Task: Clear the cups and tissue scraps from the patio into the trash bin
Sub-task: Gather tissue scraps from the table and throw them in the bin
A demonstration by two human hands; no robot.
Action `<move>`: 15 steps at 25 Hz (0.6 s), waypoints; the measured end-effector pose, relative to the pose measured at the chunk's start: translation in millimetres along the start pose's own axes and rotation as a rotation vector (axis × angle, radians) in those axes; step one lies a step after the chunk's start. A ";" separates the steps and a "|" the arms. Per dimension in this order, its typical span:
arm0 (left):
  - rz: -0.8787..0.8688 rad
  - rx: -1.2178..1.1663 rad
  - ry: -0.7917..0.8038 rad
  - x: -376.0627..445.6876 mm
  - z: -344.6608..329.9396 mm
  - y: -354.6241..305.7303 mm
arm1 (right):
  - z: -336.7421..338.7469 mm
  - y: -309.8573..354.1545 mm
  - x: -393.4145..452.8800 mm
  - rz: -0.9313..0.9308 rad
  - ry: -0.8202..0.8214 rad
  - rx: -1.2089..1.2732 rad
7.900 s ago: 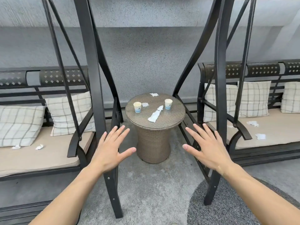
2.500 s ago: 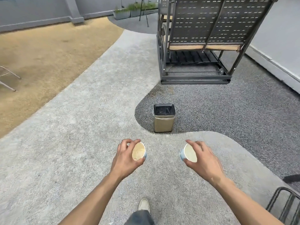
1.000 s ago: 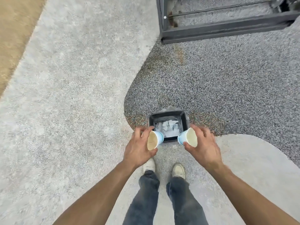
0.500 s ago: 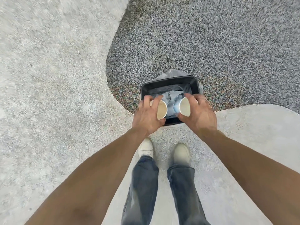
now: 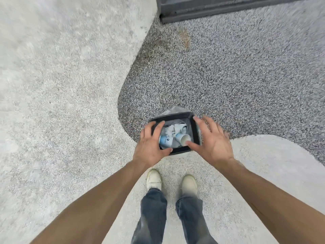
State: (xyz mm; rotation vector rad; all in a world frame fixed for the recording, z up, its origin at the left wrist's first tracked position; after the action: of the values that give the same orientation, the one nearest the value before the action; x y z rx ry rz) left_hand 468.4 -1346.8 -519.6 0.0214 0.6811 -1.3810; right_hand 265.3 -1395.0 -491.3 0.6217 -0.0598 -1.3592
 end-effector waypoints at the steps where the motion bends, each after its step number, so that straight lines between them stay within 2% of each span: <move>1: -0.032 0.001 -0.027 -9.2 20.0 -18.7 | 28.2 5.7 -7.7 0.008 -0.024 0.007; 6: -0.260 -0.067 -0.183 -57.5 156.1 -144.7 | 214.6 22.7 -77.9 0.017 -0.273 0.016; 10: -0.534 -0.037 -0.301 -97.4 264.6 -267.1 | 365.8 22.2 -163.3 -0.035 -0.533 -0.041; 12: -0.708 -0.005 -0.333 -119.8 299.5 -326.7 | 416.1 19.3 -212.8 -0.092 -0.662 -0.068; 15: -0.978 0.035 -0.337 -162.6 323.6 -401.1 | 454.2 10.5 -297.3 -0.244 -0.840 -0.091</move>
State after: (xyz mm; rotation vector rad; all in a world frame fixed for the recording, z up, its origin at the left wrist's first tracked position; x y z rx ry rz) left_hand 240.5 -1419.3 -34.9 -0.5715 0.3729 -2.2581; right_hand 28.1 -1293.3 -13.6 -0.0567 -0.6096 -1.7721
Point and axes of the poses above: each hand's wrist, its own x-axis towards the middle knuckle, its own z-axis out of the back of the hand, y = z × x, the point moved 8 cm from there along x, towards the middle knuckle, and after that the axes turned 6 degrees about x, right-handed, at the moved point
